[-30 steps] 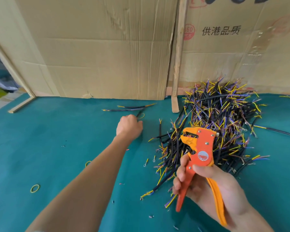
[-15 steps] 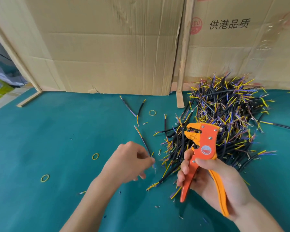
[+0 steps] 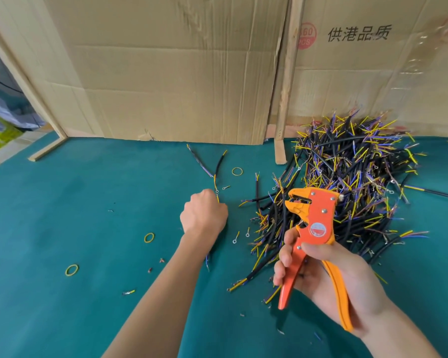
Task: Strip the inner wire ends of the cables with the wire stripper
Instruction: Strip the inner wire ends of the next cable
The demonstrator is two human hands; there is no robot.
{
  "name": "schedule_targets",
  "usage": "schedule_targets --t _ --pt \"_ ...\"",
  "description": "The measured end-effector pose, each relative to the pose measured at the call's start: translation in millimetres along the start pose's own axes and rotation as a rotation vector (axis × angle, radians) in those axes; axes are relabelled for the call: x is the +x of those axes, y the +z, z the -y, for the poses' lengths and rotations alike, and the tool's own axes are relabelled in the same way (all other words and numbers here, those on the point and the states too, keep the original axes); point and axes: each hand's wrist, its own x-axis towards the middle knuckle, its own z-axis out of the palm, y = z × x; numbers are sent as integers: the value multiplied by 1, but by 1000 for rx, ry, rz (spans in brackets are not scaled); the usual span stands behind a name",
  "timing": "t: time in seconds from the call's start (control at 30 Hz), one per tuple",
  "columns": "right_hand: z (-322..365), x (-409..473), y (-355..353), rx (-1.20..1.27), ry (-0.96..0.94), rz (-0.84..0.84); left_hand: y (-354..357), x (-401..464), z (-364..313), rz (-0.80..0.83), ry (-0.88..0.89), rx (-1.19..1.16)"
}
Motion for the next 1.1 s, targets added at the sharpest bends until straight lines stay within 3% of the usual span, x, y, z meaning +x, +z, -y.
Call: schedule_targets --t 0.13,0.33,0.47,0.53,0.63,0.67,0.73,0.8,0.83,0.97,1.1 --pt "1 -2 2 -19 -2 -13 -16 -12 4 -92 32 -210" --pt "1 -8 15 -185 19 27 -42 -40 -13 -151 -2 -932" --pt "1 -10 21 -193 24 71 -29 -55 -18 -132 -112 -1074" --pt "3 -10 20 -186 11 53 -22 -61 -15 -141 -167 -1085" --pt "7 -11 16 -119 -21 21 -14 -75 -9 -278 -144 -807" --pt "9 -12 15 -98 -32 20 -13 -82 -8 -344 -48 -728" --pt "13 -12 13 -68 -47 20 -13 -97 -14 -384 311 -651" --pt "17 -14 11 -38 -62 11 -10 -112 -25 -246 638 -581" --pt "19 -14 10 -30 -71 4 -8 -119 -29 -157 708 -583" --pt "23 -14 8 -5 -110 -32 -1 -126 -30 -35 616 -752" --pt "21 -12 5 -58 -134 -70 3 -127 -30 -93 548 -786"
